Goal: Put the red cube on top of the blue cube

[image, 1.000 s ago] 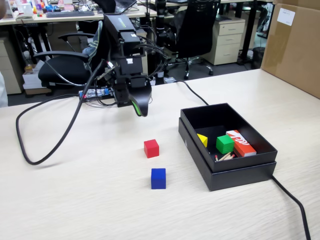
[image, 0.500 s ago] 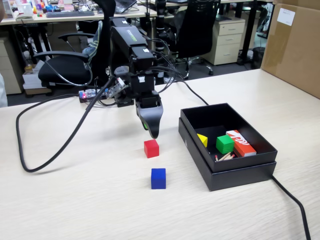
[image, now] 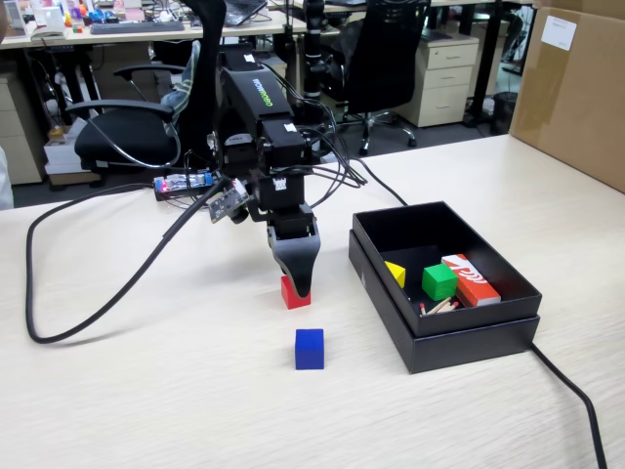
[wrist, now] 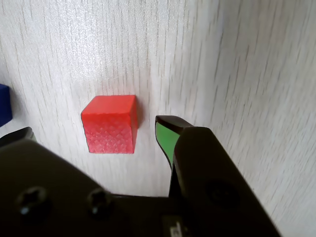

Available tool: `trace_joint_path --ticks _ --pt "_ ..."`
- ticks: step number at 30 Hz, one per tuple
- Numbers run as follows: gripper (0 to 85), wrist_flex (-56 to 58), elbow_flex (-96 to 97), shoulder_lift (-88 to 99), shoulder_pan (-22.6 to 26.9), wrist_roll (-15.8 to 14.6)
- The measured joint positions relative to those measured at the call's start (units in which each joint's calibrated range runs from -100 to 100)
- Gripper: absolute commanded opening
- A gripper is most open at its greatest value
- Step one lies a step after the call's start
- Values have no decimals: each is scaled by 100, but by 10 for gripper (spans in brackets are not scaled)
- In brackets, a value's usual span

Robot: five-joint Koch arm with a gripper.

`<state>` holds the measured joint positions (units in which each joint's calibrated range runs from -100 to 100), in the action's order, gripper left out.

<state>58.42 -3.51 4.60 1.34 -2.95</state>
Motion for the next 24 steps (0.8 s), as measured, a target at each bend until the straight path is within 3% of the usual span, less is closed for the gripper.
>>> trace_joint_path --ticks 10,15,22,24 --pt "472 0 -256 -751 -5 10" --pt "422 8 -393 -854 -20 29" --pt "203 8 -475 -997 -29 49" --pt "98 8 -475 -984 -24 49"
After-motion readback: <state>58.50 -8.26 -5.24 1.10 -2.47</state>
